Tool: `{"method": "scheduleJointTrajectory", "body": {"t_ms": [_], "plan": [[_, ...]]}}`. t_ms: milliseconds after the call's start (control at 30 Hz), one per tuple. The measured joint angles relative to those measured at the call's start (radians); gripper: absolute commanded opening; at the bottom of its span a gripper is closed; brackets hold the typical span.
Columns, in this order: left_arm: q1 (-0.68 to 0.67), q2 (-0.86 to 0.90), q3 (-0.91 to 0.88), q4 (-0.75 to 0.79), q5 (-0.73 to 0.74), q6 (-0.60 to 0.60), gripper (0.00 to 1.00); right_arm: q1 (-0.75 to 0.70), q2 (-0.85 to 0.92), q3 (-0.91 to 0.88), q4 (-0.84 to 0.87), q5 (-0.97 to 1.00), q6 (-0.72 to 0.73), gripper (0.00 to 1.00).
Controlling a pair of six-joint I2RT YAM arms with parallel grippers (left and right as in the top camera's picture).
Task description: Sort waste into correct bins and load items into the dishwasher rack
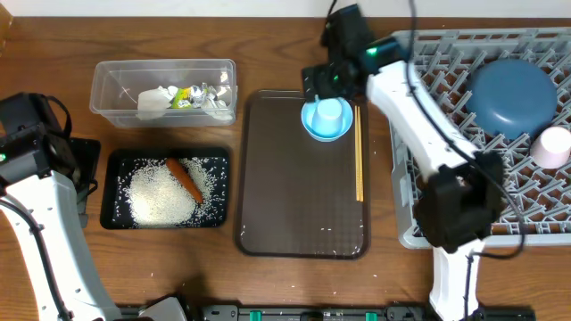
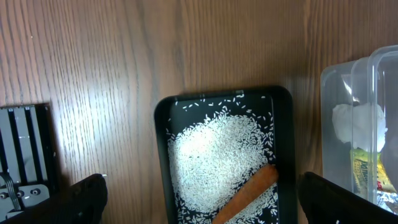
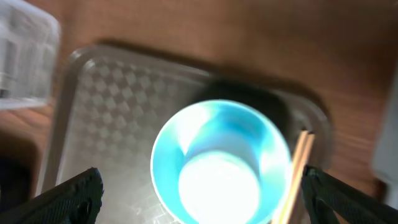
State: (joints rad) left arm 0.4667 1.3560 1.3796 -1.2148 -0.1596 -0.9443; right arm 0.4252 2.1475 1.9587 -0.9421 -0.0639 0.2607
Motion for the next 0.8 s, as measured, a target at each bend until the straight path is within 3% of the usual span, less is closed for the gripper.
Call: {"method": "scheduleJointTrajectory", "body": {"t_ms": [233,400,800], "plan": [[0.0,0.0,0.0,0.0,0.0,0.0,0.99,0.024,0.057,0.0,-0.041,0.07,0.053,0.99],[0.0,0.0,0.0,0.0,0.0,0.0,0.99,0.024,0.057,0.0,-0.076,0.091,0.071,0.87],[0.0,0.0,0.0,0.0,0.0,0.0,0.99,0.024,0.057,-0.122,-0.011,0.093,0.096,0.87]]}}
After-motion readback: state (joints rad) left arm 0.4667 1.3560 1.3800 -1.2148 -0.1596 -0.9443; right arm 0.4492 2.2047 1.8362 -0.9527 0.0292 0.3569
